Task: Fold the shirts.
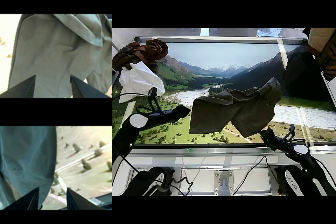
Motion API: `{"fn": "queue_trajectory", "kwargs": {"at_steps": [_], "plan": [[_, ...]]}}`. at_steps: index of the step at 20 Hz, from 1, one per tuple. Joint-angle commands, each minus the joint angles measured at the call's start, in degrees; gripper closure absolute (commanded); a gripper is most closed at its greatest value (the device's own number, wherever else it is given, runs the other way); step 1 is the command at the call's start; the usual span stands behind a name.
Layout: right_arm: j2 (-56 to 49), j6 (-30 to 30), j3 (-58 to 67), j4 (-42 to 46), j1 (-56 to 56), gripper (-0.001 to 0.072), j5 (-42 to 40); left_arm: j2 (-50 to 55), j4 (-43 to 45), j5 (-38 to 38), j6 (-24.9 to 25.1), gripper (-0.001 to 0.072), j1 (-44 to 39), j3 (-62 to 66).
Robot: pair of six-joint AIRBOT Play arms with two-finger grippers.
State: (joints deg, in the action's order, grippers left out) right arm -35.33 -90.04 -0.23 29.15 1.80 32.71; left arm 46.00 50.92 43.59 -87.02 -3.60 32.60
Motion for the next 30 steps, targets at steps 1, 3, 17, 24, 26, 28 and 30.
{"fn": "queue_trajectory", "kwargs": {"at_steps": [1,3,17,24,26,28,30], "plan": [[-2.6,-1.2,0.1,-2.6,-5.4,0.0341,-7.2,0.0,0.0,-0.3,0.5,0.0208,0.0,0.0],[-4.7,-1.2,1.5,-3.0,-7.4,0.0341,-9.3,0.0,0.0,-0.3,0.5,0.0208,0.0,0.0],[-11.5,-0.6,3.8,-4.0,-8.3,0.0547,-11.0,0.0,0.2,-0.6,1.6,0.0208,0.0,0.0],[-11.5,4.1,9.0,-5.1,-7.9,0.0688,-11.3,1.0,9.8,5.1,-3.3,0.0206,0.0,0.0],[-11.5,4.6,12.7,-2.8,-7.5,0.0688,-10.7,3.7,15.3,11.6,-8.3,0.0206,0.0,0.0],[-11.5,4.6,15.1,-0.2,-7.6,0.0688,-9.5,6.9,14.3,14.8,-7.9,0.0208,0.0,-0.8],[-11.5,4.4,15.4,0.2,-7.6,0.0688,-8.7,10.5,11.6,14.7,-7.9,0.0221,0.0,-2.4]]}}
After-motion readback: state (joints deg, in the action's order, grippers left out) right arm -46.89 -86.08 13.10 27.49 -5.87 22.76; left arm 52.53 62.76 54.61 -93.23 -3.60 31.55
